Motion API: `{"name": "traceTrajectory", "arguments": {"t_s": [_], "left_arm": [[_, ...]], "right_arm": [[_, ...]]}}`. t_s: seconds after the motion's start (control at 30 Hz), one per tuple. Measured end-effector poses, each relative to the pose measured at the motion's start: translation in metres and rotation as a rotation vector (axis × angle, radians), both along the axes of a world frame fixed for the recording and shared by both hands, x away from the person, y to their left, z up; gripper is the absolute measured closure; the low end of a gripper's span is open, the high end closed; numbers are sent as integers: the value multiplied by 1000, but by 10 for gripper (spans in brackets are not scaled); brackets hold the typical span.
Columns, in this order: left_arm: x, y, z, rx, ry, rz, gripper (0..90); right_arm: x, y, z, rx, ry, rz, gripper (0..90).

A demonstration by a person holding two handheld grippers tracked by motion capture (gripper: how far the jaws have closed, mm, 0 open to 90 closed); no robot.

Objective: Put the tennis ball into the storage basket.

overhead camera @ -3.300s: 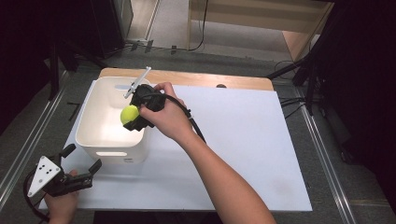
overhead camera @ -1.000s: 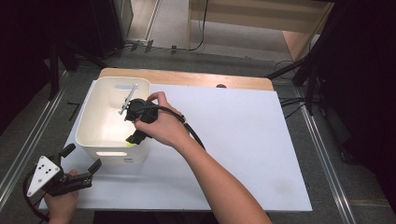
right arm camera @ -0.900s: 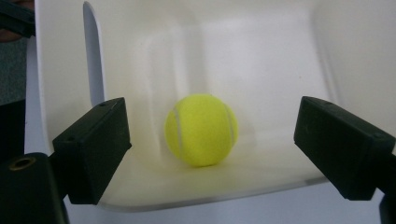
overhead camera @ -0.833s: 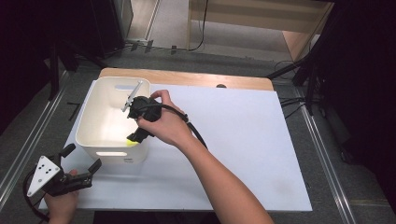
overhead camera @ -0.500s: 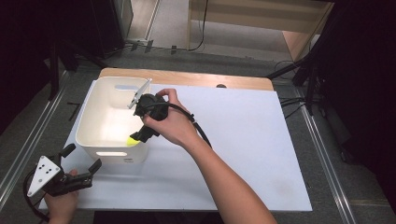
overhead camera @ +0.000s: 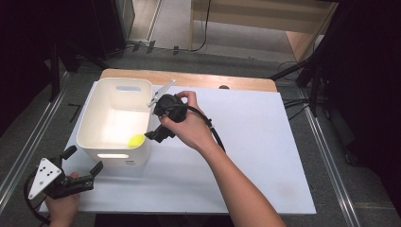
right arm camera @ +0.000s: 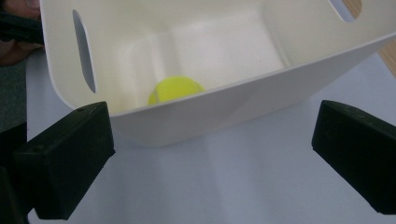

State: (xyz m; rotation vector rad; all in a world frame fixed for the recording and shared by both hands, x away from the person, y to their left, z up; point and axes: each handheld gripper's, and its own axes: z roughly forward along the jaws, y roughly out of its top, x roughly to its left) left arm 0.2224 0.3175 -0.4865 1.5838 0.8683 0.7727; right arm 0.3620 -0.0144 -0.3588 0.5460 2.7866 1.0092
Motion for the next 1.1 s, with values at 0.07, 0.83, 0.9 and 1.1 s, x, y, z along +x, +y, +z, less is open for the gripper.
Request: {"name": "traceTrajectory", "arguments": {"t_s": [0.07, 0.83, 0.9, 1.1], "left_arm": [[0, 0, 0, -3, 0, 1, 0], [0, 0, 0, 5, -1, -1, 0], [0, 0, 0, 4, 0, -1, 0], [0, -1, 0, 5, 0, 0, 0]], "right_arm": [[0, -6, -1, 10, -6, -2, 0], [-13, -83, -18, 124, -43, -169, 0], [-15, -89, -20, 131, -46, -178, 0], [-19, -104, -26, 146, -54, -209, 0]]}}
